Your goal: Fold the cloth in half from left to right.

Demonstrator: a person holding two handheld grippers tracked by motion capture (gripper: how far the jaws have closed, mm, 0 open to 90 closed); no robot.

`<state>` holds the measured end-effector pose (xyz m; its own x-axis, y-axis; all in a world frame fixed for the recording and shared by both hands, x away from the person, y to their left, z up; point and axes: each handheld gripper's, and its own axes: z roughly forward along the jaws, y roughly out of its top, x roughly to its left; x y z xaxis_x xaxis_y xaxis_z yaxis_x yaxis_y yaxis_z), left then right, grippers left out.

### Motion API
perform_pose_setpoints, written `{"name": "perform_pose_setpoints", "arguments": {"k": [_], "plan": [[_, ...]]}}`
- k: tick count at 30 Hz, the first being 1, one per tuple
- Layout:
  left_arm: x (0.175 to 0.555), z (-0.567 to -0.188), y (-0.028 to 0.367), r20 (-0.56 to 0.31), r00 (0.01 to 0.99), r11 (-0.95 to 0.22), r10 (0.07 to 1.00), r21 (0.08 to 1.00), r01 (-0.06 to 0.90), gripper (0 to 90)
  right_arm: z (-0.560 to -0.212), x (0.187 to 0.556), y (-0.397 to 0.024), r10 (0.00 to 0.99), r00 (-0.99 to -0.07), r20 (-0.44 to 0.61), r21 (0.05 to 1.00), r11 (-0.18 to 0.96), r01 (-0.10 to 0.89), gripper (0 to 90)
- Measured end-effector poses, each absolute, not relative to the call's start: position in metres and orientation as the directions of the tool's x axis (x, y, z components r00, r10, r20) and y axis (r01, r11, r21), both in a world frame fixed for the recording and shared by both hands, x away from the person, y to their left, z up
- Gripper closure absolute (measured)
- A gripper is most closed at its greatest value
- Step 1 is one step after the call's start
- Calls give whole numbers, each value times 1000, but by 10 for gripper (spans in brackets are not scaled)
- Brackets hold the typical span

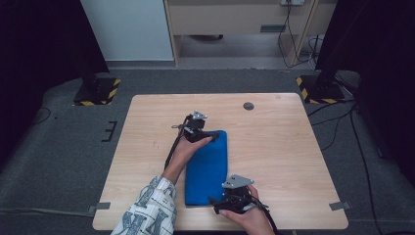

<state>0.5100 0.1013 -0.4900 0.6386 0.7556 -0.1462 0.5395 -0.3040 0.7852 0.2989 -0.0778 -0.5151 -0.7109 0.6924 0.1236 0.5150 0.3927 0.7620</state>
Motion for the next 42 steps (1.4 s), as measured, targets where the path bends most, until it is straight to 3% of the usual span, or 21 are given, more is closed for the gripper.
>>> {"name": "perform_pose_setpoints", "arguments": {"k": [26, 42], "plan": [[476, -485, 146, -107, 605, -296, 789, 797, 527, 83, -505, 312, -107, 753, -649, 113, 783, 335, 525, 61], [469, -485, 172, -81, 571, -296, 817, 791, 536, 82, -499, 352, -114, 755, -650, 87, 791, 344, 506, 119]]}}
